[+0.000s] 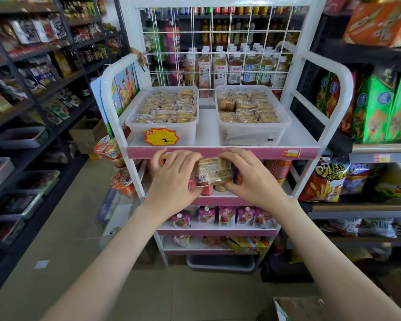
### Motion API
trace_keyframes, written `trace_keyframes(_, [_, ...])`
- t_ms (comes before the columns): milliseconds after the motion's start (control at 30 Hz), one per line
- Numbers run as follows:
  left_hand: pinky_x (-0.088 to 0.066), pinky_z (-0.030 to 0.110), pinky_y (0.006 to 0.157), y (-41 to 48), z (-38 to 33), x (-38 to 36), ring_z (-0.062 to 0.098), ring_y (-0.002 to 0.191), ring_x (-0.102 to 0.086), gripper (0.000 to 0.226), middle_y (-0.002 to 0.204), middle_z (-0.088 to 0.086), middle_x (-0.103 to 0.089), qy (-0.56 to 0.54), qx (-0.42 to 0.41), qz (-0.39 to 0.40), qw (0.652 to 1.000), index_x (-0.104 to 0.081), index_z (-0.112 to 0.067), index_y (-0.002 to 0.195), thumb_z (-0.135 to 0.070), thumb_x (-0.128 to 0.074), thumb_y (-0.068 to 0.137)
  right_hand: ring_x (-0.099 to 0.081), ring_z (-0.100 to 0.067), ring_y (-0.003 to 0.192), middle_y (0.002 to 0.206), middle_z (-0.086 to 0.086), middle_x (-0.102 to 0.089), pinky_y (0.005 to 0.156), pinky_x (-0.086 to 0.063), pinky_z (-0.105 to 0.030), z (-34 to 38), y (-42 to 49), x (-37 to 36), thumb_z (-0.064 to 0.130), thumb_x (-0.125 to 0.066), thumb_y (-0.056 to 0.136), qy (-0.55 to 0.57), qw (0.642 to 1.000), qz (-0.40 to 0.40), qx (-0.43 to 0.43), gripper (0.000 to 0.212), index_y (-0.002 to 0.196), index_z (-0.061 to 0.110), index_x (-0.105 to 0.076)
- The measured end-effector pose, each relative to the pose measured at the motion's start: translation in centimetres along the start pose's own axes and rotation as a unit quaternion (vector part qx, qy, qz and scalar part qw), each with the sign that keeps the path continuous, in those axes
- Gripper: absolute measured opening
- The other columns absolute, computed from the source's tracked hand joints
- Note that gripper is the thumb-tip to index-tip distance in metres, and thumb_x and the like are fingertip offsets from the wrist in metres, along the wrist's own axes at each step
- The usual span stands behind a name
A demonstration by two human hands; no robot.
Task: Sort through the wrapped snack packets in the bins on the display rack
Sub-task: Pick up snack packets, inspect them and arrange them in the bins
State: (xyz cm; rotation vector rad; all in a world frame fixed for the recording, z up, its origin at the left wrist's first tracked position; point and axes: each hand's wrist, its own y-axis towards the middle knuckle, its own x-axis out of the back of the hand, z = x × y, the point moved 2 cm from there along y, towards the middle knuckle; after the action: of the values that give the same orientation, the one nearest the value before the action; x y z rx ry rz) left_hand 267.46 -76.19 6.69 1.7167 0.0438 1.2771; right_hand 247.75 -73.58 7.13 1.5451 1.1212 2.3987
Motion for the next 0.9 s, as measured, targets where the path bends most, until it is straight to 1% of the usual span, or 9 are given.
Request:
trace_keyframes(100, [-0.017, 0.041, 0.104, -0.2, 0.1, -0.6, 0.019, 0.115, -0.042, 0.066, 0.116, 0.003, -0.06, -0.047, -0.003, 0.019, 0.999, -0.044, -0.018, 0.12, -0.04, -0.077, 0.068, -0.048, -0.019, 0.105, 0.121, -0.007, -0.057, 0.092, -0.042, -0.029, -0.5, -0.1, 0.7, 0.017, -0.075, 0.072, -0.003, 1.0, 0.016, 0.017, 0.056, 0.124, 0.008, -0.055])
trace_keyframes(233, [-0.016, 0.042, 0.105, 0.8, -1.0, -0.8, 0.018, 0.116, -0.042, 0.07, 0.117, -0.001, -0.058, -0.026, -0.028, 0.052, 0.998, -0.05, -0.016, 0.122, -0.063, -0.057, 0.07, -0.046, -0.017, 0.106, 0.119, -0.006, -0.059, 0.093, -0.04, -0.027, -1.8, -0.4, 1.7, 0.016, -0.075, 0.069, -0.035, 0.999, 0.026, 0.013, 0.057, 0.123, 0.008, -0.057])
trace_keyframes(400, [-0.024, 0.039, 0.096, 3.7, -2.4, -1.3, 0.02, 0.103, -0.047, 0.054, 0.098, -0.001, -0.064, -0.02, 0.01, -0.007, 1.0, -0.061, -0.013, 0.105, -0.057, -0.059, 0.073, -0.045, -0.022, 0.108, 0.128, -0.009, -0.056, 0.098, -0.033, -0.027, -3.7, 0.0, 3.0, 0.007, -0.072, 0.074, -0.069, 0.997, -0.035, -0.007, 0.062, 0.132, 0.008, -0.053])
trace_keyframes(500, [-0.024, 0.036, 0.091, 6.5, -2.9, -1.5, 0.02, 0.097, -0.048, 0.053, 0.091, -0.002, -0.064, -0.027, 0.071, -0.021, 0.997, -0.06, -0.014, 0.099, -0.059, -0.059, 0.069, -0.045, -0.024, 0.113, 0.132, -0.006, -0.052, 0.098, -0.035, -0.036, -4.0, 0.6, 3.7, 0.029, -0.062, 0.082, -0.08, 0.995, -0.054, -0.024, 0.06, 0.138, 0.015, -0.044])
trace_keyframes(600, [-0.022, 0.036, 0.088, 10.1, -3.9, -1.2, 0.024, 0.101, -0.051, 0.064, 0.099, -0.002, -0.064, -0.026, 0.101, 0.023, 0.994, -0.06, -0.016, 0.103, -0.066, -0.044, 0.068, -0.048, -0.023, 0.114, 0.128, -0.005, -0.055, 0.096, -0.039, -0.037, -4.0, 2.2, 4.0, 0.041, -0.055, 0.08, -0.087, 0.996, -0.027, -0.018, 0.065, 0.139, 0.016, -0.044])
trace_keyframes(700, [-0.026, 0.039, 0.097, 13.6, -4.1, -1.1, 0.022, 0.114, -0.044, 0.066, 0.113, -0.005, -0.06, -0.016, 0.137, 0.089, 0.986, -0.056, -0.018, 0.112, -0.071, -0.047, 0.074, -0.055, -0.029, 0.101, 0.113, -0.01, -0.063, 0.087, -0.048, -0.037, -5.0, 4.8, 4.3, 0.023, -0.056, 0.078, -0.091, 0.993, -0.075, -0.019, 0.052, 0.127, 0.006, -0.054])
trace_keyframes(767, [-0.036, 0.037, 0.09, 15.6, -3.2, -1.0, 0.02, 0.11, -0.049, 0.058, 0.108, -0.007, -0.06, -0.064, 0.147, 0.106, 0.981, -0.056, -0.019, 0.109, -0.069, -0.053, 0.08, -0.058, -0.029, 0.096, 0.107, -0.011, -0.066, 0.082, -0.047, -0.034, -6.1, 6.7, 4.1, 0.023, -0.052, 0.079, -0.094, 0.992, -0.088, -0.012, 0.046, 0.12, 0.002, -0.058])
trace_keyframes(833, [-0.042, 0.03, 0.078, 17.3, -1.9, -0.8, 0.013, 0.099, -0.053, 0.059, 0.103, -0.011, -0.057, -0.18, 0.165, 0.135, 0.96, -0.054, -0.019, 0.112, -0.07, -0.051, 0.081, -0.061, -0.029, 0.09, 0.099, -0.01, -0.067, 0.075, -0.048, -0.035, -7.5, 9.0, 4.0, 0.016, -0.06, 0.081, -0.032, 0.994, -0.091, -0.046, 0.038, 0.116, 0.001, -0.058])
trace_keyframes(900, [-0.042, 0.027, 0.081, 18.5, -0.2, -1.3, 0.008, 0.107, -0.052, 0.075, 0.121, -0.012, -0.053, -0.266, 0.167, 0.172, 0.934, -0.048, -0.021, 0.13, -0.073, -0.038, 0.077, -0.062, -0.02, 0.086, 0.096, -0.002, -0.065, 0.073, -0.051, -0.033, -9.6, 11.8, 3.9, 0.014, -0.065, 0.084, 0.066, 0.989, -0.081, -0.108, 0.034, 0.116, 0.005, -0.056])
